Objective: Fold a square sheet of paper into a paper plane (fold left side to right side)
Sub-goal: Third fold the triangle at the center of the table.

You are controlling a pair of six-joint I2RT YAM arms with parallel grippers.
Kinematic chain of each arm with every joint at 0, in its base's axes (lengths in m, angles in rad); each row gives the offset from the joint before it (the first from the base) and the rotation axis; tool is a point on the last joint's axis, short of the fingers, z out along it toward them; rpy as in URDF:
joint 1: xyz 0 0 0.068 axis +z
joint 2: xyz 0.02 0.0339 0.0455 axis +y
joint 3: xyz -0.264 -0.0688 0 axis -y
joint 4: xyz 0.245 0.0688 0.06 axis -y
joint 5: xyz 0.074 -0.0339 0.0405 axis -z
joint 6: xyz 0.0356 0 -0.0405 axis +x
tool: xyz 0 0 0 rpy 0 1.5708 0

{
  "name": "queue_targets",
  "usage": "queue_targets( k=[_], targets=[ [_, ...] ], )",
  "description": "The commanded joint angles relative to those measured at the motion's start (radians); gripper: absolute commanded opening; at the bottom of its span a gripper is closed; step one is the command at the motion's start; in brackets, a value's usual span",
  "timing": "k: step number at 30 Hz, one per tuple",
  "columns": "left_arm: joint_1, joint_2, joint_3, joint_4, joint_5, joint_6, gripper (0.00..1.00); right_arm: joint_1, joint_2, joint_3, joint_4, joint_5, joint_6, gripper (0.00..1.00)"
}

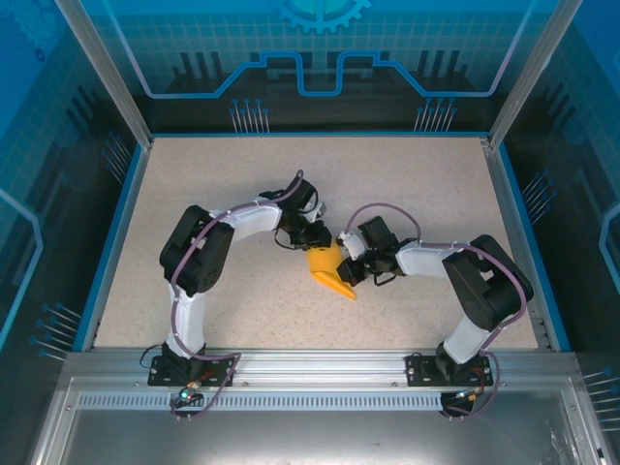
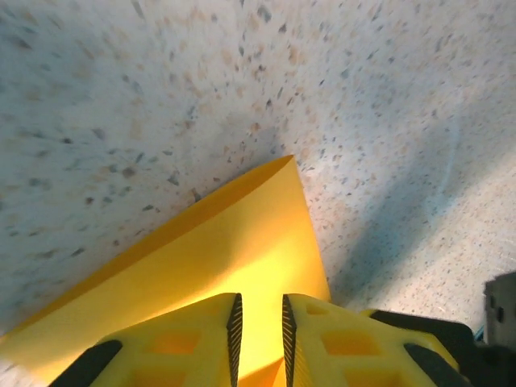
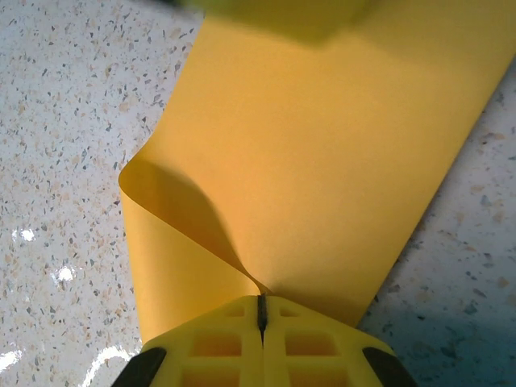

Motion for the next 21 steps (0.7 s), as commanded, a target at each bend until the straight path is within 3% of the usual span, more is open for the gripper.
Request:
queue_targets(
  k=[1, 5, 10, 21],
  targets=[
    [0.011, -0.103, -0.017, -0.035, -0.031, 0.016, 0.20, -0.001, 0.036, -0.007, -0.087, 0.009, 0.008, 0.00],
    [0.003, -0.188, -0.152, 0.066, 0.037, -0.045, 0.10, 0.001, 0.038, -0.001, -0.091, 0.013, 0.004, 0.00],
    [-0.034, -0.224, -0.281, 0.192, 0.143, -0.115, 0.05, 0.004, 0.049, 0.009, -0.098, 0.016, 0.000, 0.00],
    [-0.083, -0.168, -0.378, 0.332, 0.157, -0.193, 0.04, 0.012, 0.054, 0.012, -0.103, 0.023, -0.001, 0.00]
  ],
)
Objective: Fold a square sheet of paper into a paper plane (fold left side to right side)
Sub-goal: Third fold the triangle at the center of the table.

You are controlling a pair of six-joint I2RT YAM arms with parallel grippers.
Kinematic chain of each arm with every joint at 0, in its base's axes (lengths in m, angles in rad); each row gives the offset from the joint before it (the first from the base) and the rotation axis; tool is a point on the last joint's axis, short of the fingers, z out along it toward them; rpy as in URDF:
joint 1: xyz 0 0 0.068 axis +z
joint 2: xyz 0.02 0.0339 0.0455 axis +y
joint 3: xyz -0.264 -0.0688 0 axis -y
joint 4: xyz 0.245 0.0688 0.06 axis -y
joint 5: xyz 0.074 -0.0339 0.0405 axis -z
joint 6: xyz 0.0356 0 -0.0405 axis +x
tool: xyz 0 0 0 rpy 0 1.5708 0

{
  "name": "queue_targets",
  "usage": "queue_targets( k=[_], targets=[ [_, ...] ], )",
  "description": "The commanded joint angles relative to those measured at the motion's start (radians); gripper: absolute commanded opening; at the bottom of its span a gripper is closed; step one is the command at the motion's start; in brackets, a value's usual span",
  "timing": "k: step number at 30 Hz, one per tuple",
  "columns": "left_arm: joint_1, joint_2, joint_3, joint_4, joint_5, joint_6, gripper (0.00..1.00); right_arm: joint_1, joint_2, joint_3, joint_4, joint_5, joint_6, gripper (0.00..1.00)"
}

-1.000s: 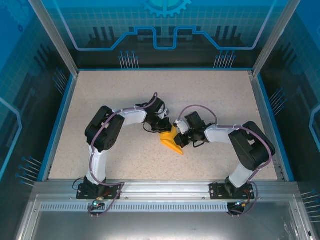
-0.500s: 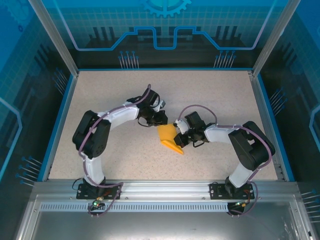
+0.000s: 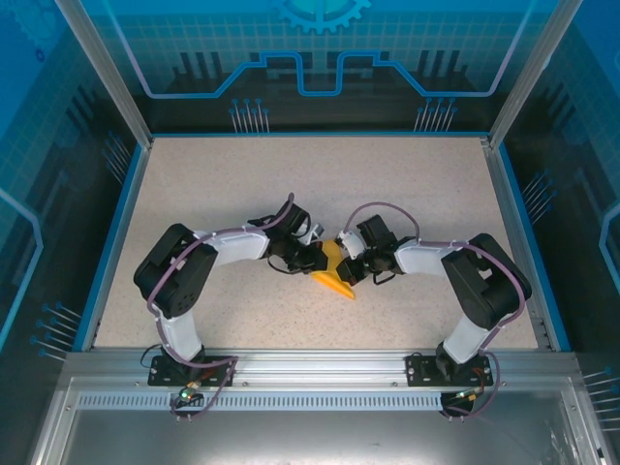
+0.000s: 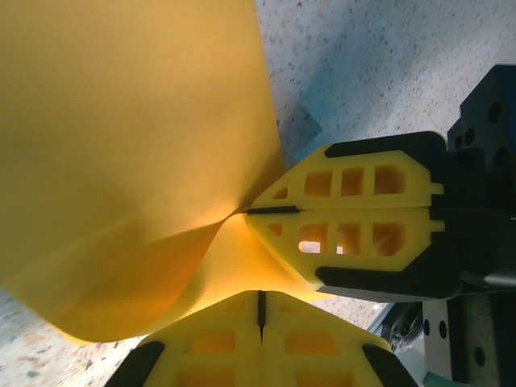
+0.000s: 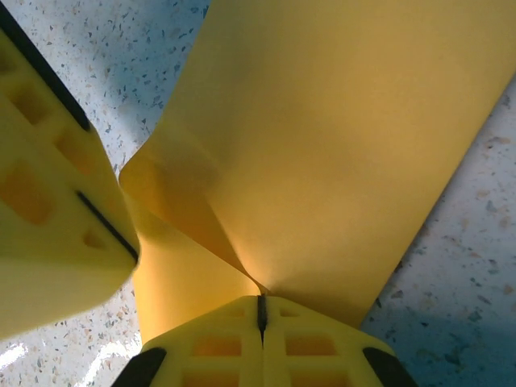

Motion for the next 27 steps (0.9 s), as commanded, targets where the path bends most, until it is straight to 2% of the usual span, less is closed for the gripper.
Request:
queue_targets(
  k=[1, 20, 27],
  targets=[
    [-0.008, 0.026, -0.022, 0.061, 0.030, -0.036, 0.04, 0.010, 0.042, -0.007, -0.080, 0.025, -0.001, 0.00],
    [-0.013, 0.058, -0.084, 0.035, -0.033, -0.019, 0.04, 0.012, 0.049, 0.003, -0.086, 0.029, 0.000, 0.00],
    [-0.013, 0.088, -0.082, 0.011, -0.070, -0.011, 0.03, 0.006, 0.009, 0.039, -0.105, 0.028, 0.006, 0.00]
  ],
)
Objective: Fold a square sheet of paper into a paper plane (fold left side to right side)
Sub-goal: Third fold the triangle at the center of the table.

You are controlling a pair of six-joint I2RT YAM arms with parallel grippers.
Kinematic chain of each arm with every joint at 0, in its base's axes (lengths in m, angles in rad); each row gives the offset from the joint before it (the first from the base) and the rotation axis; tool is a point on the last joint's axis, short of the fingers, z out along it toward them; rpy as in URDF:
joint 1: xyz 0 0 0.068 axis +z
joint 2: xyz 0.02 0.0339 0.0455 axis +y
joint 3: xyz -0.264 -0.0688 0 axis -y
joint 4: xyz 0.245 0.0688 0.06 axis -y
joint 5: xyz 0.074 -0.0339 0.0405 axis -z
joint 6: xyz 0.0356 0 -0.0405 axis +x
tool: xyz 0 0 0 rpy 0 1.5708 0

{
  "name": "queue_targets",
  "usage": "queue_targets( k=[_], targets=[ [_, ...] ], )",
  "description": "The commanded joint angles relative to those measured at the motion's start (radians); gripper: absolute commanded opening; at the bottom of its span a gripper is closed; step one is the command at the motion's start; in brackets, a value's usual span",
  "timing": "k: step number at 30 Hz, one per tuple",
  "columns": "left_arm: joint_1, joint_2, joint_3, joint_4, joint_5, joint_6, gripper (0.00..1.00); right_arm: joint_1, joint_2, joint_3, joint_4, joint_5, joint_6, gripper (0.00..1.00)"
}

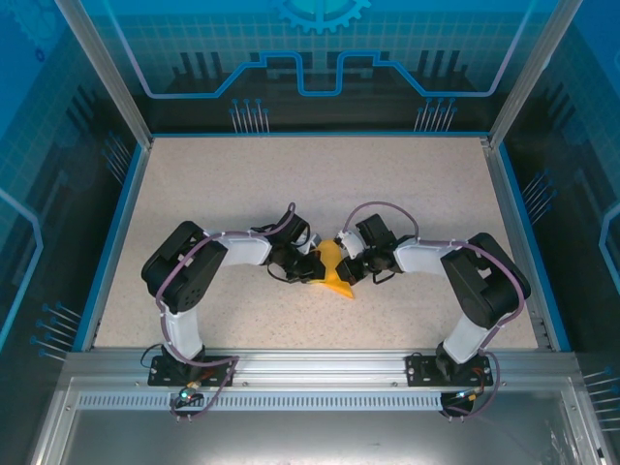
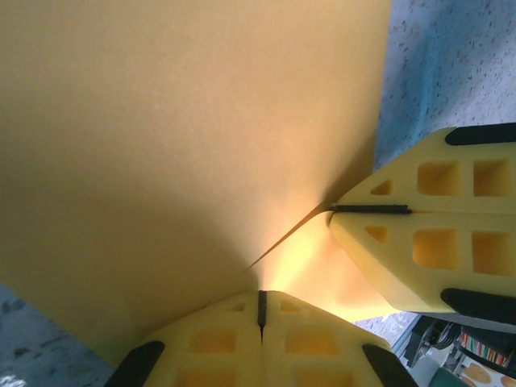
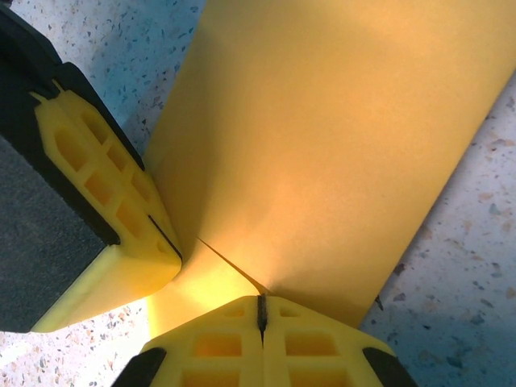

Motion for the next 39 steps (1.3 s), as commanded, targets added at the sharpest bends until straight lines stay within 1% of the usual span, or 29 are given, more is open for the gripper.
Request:
queue_targets(
  k=[1, 7, 10, 12, 15, 18, 20, 22, 29, 33, 39],
  targets=[
    [-0.006, 0.043, -0.021, -0.047, -0.066, 0.011, 0.03, 0.002, -0.007, 0.032, -0.085, 0.026, 0.008, 0.06],
    [-0.006, 0.052, -0.033, -0.045, -0.076, 0.011, 0.02, -0.031, -0.104, 0.084, -0.139, 0.038, 0.015, 0.30],
    [-0.006, 0.053, -0.035, -0.041, -0.077, 0.010, 0.02, -0.034, -0.156, 0.085, -0.200, 0.045, 0.012, 0.33],
    [-0.006, 0.051, -0.034, -0.041, -0.077, 0.010, 0.02, -0.034, -0.189, 0.069, -0.231, 0.013, 0.016, 0.33],
    [-0.006, 0.045, -0.032, -0.047, -0.077, 0.013, 0.02, -0.034, -0.217, 0.045, -0.271, -0.106, 0.060, 0.29],
    [-0.007, 0.041, -0.028, -0.054, -0.080, 0.016, 0.02, -0.031, -0.187, 0.037, -0.317, -0.229, 0.124, 0.21],
    [-0.006, 0.039, -0.025, -0.057, -0.081, 0.018, 0.02, -0.032, -0.150, 0.029, -0.328, -0.287, 0.169, 0.18],
    [-0.007, 0.038, -0.023, -0.060, -0.083, 0.017, 0.02, -0.031, -0.114, 0.028, -0.336, -0.317, 0.187, 0.15],
    [-0.007, 0.040, -0.023, -0.061, -0.084, 0.020, 0.02, -0.029, -0.052, 0.027, -0.354, -0.287, 0.185, 0.15],
    [-0.006, 0.045, -0.018, -0.061, -0.083, 0.021, 0.02, -0.028, -0.036, 0.024, -0.372, -0.245, 0.181, 0.15],
    [-0.006, 0.052, -0.011, -0.067, -0.083, 0.026, 0.02, -0.028, -0.008, 0.011, -0.357, -0.236, 0.188, 0.15]
  ],
)
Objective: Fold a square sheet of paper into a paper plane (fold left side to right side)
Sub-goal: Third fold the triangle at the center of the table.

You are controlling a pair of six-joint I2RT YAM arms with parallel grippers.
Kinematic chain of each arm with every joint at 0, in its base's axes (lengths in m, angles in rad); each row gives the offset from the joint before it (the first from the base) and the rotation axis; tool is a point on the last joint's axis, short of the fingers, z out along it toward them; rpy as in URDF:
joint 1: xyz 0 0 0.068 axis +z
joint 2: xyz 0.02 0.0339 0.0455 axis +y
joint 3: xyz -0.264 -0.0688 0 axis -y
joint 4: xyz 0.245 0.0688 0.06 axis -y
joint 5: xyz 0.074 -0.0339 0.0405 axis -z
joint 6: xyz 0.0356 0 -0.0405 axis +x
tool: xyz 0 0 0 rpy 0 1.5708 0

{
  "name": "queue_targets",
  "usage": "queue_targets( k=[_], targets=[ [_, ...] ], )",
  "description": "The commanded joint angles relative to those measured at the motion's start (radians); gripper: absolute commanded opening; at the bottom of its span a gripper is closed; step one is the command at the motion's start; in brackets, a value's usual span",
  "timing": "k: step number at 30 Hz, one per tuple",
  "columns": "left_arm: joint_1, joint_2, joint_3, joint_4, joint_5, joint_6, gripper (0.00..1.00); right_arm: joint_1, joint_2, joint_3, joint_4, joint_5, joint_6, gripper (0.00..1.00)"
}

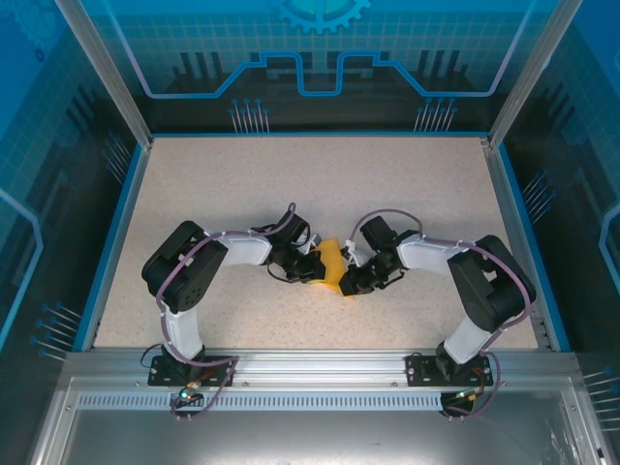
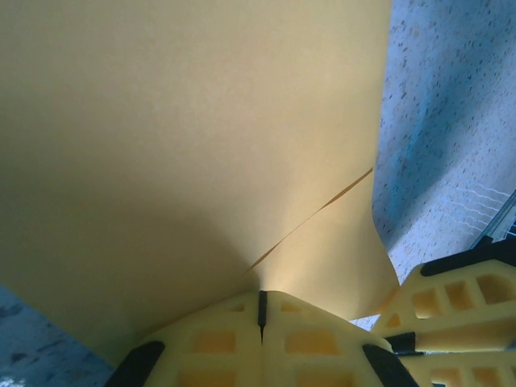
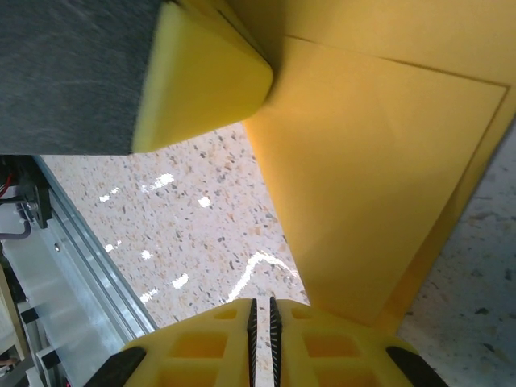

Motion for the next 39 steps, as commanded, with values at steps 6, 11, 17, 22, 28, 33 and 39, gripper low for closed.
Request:
queue_targets(
  k=[6, 11, 17, 22, 28, 33, 39],
  targets=[
    [-0.006, 0.051, -0.008, -0.070, -0.082, 0.025, 0.02, -0.007, 0.025, -0.033, -0.020, 0.022, 0.015, 0.15],
    [-0.006, 0.053, -0.009, -0.071, -0.084, 0.025, 0.01, -0.010, 0.027, -0.044, -0.024, 0.034, 0.015, 0.15],
    [-0.006, 0.053, -0.011, -0.069, -0.087, 0.025, 0.02, -0.020, 0.018, -0.076, -0.017, 0.047, 0.030, 0.15],
    [-0.006, 0.053, -0.007, -0.072, -0.088, 0.024, 0.01, -0.030, -0.054, -0.103, -0.007, 0.045, 0.035, 0.14],
    [-0.006, 0.045, -0.004, -0.072, -0.088, 0.022, 0.01, -0.010, -0.176, -0.062, -0.068, 0.084, 0.036, 0.13],
    [-0.006, 0.042, -0.004, -0.074, -0.087, 0.024, 0.02, 0.019, -0.129, -0.038, -0.047, 0.132, 0.084, 0.13],
    [-0.006, 0.040, -0.004, -0.073, -0.087, 0.025, 0.01, 0.019, -0.064, -0.032, -0.034, 0.183, 0.123, 0.06]
  ],
)
